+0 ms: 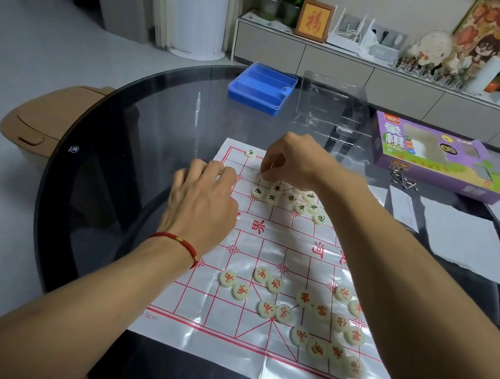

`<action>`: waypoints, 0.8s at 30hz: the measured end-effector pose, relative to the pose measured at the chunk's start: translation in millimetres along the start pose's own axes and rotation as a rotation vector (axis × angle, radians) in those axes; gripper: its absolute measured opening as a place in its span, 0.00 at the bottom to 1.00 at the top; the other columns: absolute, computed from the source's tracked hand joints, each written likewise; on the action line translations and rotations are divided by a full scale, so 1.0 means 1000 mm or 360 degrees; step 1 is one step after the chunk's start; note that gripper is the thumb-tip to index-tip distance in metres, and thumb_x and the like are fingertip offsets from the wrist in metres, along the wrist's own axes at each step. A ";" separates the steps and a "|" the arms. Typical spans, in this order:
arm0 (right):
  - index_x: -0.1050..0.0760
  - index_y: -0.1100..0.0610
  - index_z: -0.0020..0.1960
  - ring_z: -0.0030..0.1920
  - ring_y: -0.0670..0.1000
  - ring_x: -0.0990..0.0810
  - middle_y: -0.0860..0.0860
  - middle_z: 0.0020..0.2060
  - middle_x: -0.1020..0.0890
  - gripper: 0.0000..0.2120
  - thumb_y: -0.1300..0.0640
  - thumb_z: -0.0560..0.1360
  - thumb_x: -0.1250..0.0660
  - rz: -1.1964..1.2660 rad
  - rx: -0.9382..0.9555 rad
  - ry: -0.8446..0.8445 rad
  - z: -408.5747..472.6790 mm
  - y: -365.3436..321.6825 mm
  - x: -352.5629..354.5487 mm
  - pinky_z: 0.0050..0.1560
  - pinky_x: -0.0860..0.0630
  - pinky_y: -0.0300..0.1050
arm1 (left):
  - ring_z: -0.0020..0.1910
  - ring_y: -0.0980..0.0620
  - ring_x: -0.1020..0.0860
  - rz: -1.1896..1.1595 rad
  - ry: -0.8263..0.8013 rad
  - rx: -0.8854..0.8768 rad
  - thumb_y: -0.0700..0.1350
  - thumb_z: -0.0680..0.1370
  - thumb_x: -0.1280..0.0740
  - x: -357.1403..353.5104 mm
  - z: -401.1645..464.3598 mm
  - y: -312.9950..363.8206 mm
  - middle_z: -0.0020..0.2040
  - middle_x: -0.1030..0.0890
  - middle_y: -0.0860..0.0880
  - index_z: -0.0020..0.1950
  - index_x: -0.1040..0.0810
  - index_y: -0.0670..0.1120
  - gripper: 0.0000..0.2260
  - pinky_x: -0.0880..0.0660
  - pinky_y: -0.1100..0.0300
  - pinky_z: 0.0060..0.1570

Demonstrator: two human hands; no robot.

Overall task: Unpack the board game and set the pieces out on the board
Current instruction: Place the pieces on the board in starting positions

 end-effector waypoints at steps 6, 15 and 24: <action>0.15 0.49 0.50 0.46 0.52 0.16 0.48 0.47 0.14 0.09 0.61 0.73 0.25 -0.0156 -0.0020 0.0155 0.007 0.018 0.009 0.50 0.16 0.54 | 0.63 0.47 0.30 -0.0007 0.0009 -0.0008 0.46 0.81 0.40 0.000 0.000 0.000 0.66 0.26 0.48 0.66 0.27 0.48 0.14 0.33 0.49 0.65; 0.17 0.48 0.54 0.48 0.52 0.17 0.48 0.49 0.16 0.11 0.58 0.73 0.25 -0.0221 0.0000 0.0016 0.006 0.012 0.004 0.52 0.17 0.54 | 0.65 0.47 0.31 -0.0005 -0.0021 -0.0003 0.47 0.81 0.40 0.000 0.000 0.000 0.67 0.27 0.48 0.68 0.29 0.49 0.15 0.34 0.49 0.67; 0.18 0.48 0.56 0.51 0.56 0.17 0.51 0.52 0.17 0.14 0.64 0.75 0.31 -0.0236 -0.0138 0.0102 0.007 0.028 0.009 0.52 0.17 0.56 | 0.65 0.47 0.31 -0.0027 -0.0018 0.0004 0.47 0.82 0.40 -0.001 0.000 0.000 0.68 0.27 0.48 0.68 0.29 0.48 0.15 0.34 0.50 0.67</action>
Point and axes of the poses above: each hand's wrist, its own z-axis towards the middle knuckle, its own x-axis out of the back of the hand, y = z × x, the point moved 5 cm from there along z, towards the middle knuckle
